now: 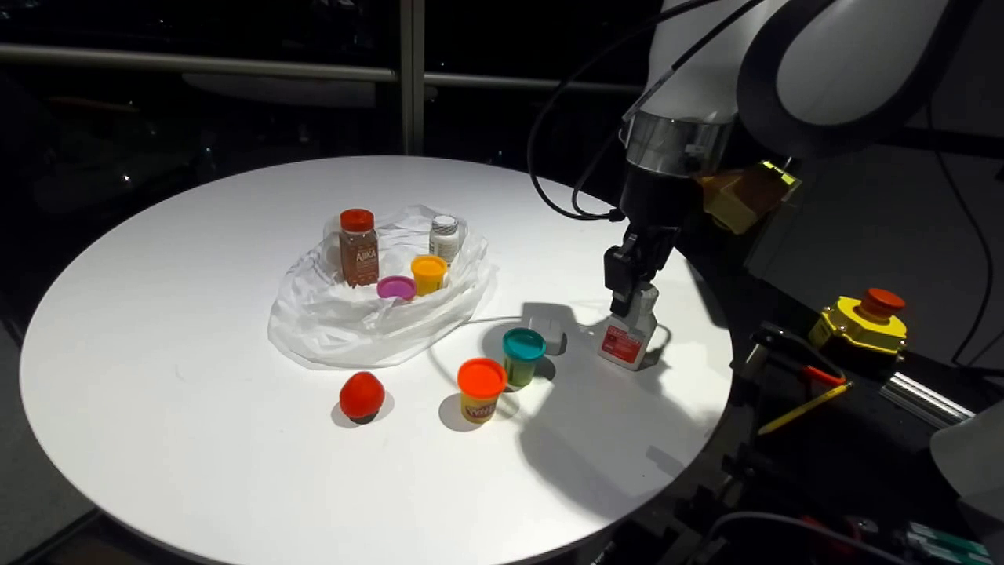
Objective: Pick up the bottles and small containers from the table and put them in the plastic bag.
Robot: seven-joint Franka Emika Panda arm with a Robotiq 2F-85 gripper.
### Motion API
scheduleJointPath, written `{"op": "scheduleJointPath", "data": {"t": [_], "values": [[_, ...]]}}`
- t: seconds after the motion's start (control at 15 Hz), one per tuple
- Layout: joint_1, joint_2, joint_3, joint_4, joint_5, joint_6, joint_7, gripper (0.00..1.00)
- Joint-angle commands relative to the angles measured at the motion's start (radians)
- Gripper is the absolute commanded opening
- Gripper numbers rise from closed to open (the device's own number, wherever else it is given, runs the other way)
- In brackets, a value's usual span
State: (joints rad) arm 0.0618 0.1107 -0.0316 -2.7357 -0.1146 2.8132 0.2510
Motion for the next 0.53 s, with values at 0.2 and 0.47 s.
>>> {"op": "scheduleJointPath", "data": {"t": [0.2,0.47], "values": [[0.041,-0.074,0.004,0.049,-0.083,-0.140,0.243,0.18],[0.048,-0.082,0.043,0.155,-0.057,-0.250,0.304,0.18]]}}
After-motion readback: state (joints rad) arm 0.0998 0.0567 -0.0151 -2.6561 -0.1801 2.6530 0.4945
